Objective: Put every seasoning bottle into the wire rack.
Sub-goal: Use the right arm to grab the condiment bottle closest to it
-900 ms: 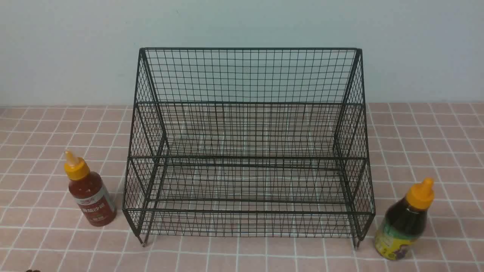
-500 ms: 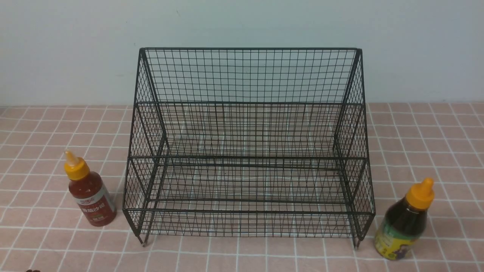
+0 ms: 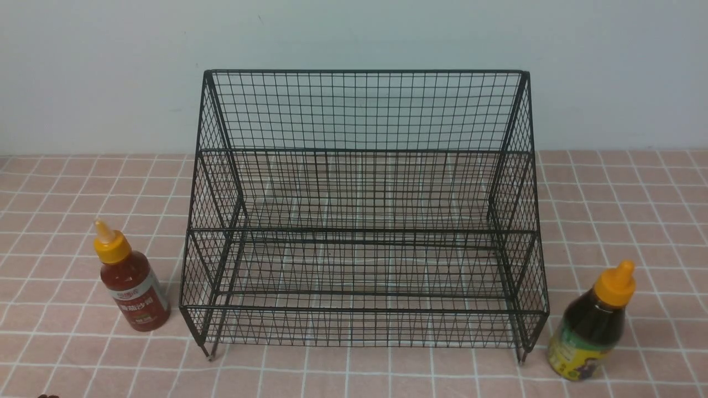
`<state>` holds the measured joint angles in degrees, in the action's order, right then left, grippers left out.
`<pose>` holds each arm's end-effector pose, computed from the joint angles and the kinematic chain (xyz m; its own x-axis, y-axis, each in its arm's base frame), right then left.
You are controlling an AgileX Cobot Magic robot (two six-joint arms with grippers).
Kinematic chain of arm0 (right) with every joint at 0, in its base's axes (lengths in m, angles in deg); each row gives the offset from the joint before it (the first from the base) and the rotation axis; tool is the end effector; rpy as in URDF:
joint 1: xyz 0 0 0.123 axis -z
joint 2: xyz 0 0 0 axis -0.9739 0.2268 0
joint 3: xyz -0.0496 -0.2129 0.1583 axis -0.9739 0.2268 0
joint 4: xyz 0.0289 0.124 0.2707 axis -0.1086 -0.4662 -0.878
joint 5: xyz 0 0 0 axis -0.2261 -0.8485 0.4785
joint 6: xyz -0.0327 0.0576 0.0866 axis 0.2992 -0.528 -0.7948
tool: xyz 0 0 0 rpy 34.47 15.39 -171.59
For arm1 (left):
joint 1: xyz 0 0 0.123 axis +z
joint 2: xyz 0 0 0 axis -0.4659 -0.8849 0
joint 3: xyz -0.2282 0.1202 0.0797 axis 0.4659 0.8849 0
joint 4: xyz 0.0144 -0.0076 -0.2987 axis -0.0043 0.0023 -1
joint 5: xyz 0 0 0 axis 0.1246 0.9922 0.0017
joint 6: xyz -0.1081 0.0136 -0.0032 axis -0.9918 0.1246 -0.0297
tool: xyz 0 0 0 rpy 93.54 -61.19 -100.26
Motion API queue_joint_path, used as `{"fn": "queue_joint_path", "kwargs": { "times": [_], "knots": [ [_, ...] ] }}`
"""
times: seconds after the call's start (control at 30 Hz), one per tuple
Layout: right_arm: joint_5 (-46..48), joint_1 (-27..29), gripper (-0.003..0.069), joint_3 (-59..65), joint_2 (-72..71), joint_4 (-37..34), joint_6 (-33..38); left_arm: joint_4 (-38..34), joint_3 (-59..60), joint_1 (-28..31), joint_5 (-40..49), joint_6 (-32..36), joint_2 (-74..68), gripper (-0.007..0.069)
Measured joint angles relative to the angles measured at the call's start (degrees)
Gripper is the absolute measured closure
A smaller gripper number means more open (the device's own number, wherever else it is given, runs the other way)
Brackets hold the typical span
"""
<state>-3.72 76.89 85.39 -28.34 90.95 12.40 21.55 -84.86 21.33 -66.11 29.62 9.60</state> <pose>0.1335 -0.0017 0.1684 -0.2794 -0.0481 -0.9590 0.0015 0.9987 -0.0505 0.1320 -0.0142 0.1648 -0.2993 0.0658 -0.9519 0.1160 0.9927 0.0322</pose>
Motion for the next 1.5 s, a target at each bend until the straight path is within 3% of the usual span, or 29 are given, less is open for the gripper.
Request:
{"fn": "queue_joint_path", "kwargs": {
  "times": [0.17,0.37,0.67,0.87,1.03,1.07,1.27,1.5],
  "knots": [
    [-8.67,-0.04,0.0673,0.27,0.00,-10.06,-5.88,0.00,0.00,0.00,0.00,0.00,0.00,0.0631],
    [-20.56,-0.04,0.0673,0.27,0.00,-28.72,-12.91,0.00,0.00,0.00,0.00,0.00,0.00,0.0631],
    [-24.23,-0.04,0.0673,-0.58,0.00,-36.53,-16.89,0.00,0.00,0.00,0.00,0.00,0.00,0.0631],
    [-8.50,-0.04,0.0673,-16.03,4.55,-31.45,-15.52,0.00,0.00,0.00,0.00,0.00,0.00,0.0631],
    [13.81,-0.04,0.0673,-35.19,22.84,-25.02,-7.16,0.00,0.00,0.00,0.00,0.00,0.00,0.0631],
    [22.18,-0.04,0.0673,-40.31,29.09,-23.75,-4.25,0.00,0.00,0.00,0.00,0.00,0.00,0.0631],
    [43.95,-0.04,0.0652,-56.64,51.88,-22.20,1.27,0.00,0.00,0.00,0.00,0.00,0.00,0.0631],
    [50.10,-0.04,0.0533,-65.09,65.10,-21.73,3.71,0.00,0.00,0.00,0.00,0.00,0.00,0.0631]
  ]
}}
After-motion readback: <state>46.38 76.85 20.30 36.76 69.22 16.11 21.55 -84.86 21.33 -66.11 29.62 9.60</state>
